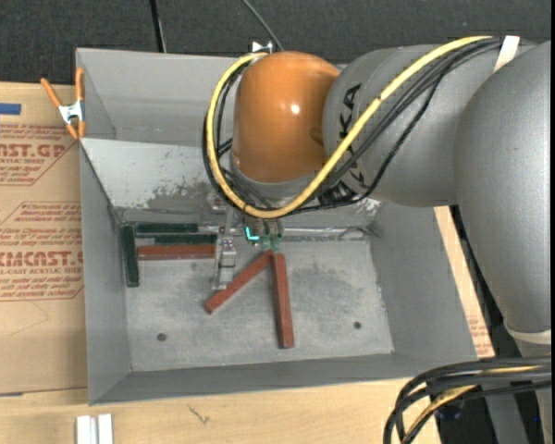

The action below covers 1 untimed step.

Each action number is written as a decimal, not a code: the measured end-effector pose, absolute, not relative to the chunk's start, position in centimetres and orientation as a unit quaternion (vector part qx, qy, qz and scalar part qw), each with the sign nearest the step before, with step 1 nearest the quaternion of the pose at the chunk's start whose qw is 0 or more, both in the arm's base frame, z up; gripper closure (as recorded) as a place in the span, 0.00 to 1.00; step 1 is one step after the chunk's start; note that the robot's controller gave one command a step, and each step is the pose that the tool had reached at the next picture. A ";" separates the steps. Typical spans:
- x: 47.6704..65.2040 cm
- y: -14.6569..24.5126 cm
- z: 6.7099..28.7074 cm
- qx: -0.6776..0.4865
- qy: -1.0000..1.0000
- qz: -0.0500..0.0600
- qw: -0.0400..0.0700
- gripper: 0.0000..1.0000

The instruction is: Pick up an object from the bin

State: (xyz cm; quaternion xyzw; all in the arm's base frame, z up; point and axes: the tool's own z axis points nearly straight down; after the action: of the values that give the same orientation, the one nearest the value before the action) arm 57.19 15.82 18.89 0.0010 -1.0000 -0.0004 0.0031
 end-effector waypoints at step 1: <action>57.4 15.7 19.3 0.000 -1.000 -0.001 -0.001 0.00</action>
Offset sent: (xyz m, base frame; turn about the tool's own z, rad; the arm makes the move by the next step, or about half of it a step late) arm -0.0086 -0.0458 -0.1189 -0.0485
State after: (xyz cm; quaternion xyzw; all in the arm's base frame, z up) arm 57.39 15.74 19.33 0.0003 -1.0000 -0.0009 -0.0007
